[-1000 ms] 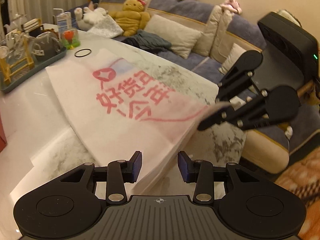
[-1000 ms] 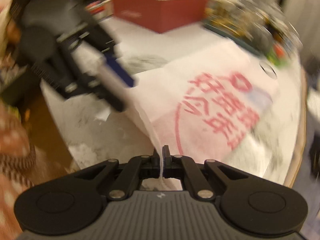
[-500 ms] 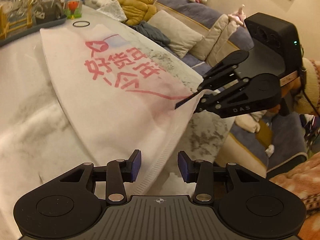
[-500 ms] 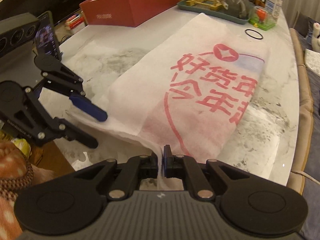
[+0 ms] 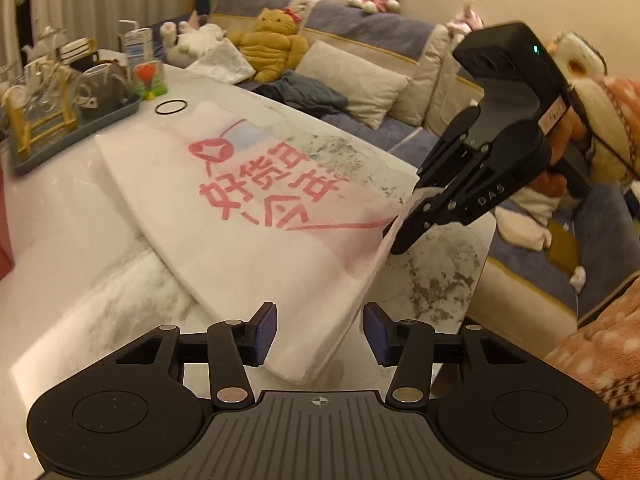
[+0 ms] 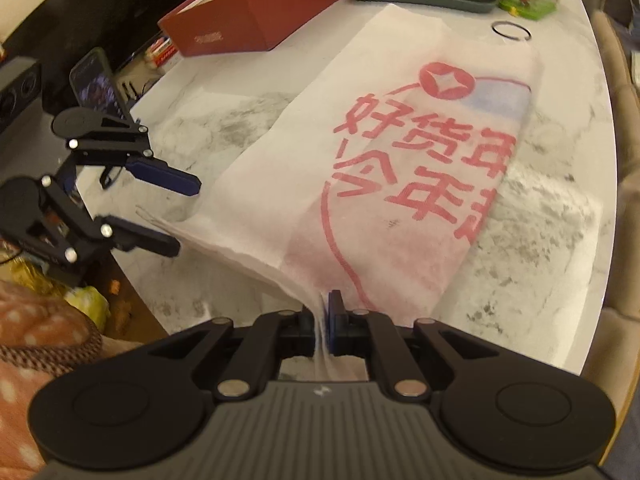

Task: Fold shopping bag
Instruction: 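Fold the held bag edge over toward the bag's middle with the right gripper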

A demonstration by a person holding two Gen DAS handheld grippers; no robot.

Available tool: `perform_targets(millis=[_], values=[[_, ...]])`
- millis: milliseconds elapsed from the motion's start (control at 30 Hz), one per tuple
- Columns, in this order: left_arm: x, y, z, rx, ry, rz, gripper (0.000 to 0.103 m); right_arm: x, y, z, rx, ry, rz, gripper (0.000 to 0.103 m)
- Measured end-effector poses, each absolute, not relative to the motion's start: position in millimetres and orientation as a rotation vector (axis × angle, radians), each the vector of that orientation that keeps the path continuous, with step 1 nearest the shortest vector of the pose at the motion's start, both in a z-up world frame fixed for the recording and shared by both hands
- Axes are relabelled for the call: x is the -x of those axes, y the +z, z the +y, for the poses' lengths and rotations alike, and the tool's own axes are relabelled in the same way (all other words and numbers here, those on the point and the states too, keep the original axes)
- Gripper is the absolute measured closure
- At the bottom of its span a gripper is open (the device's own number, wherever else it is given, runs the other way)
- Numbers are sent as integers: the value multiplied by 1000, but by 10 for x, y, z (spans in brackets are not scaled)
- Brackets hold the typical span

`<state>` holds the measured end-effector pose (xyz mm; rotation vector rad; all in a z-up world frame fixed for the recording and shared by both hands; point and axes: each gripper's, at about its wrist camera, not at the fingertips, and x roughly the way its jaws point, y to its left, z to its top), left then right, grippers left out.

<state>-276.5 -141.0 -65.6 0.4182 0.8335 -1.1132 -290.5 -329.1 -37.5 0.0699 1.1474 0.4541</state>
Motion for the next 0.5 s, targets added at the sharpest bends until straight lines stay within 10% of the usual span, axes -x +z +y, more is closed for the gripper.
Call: perform_targets(millis=[500], values=[[2556, -869, -1306, -249, -1147, 1121, 65, 2887, -347, -3292, -168, 478, 1191, 89]])
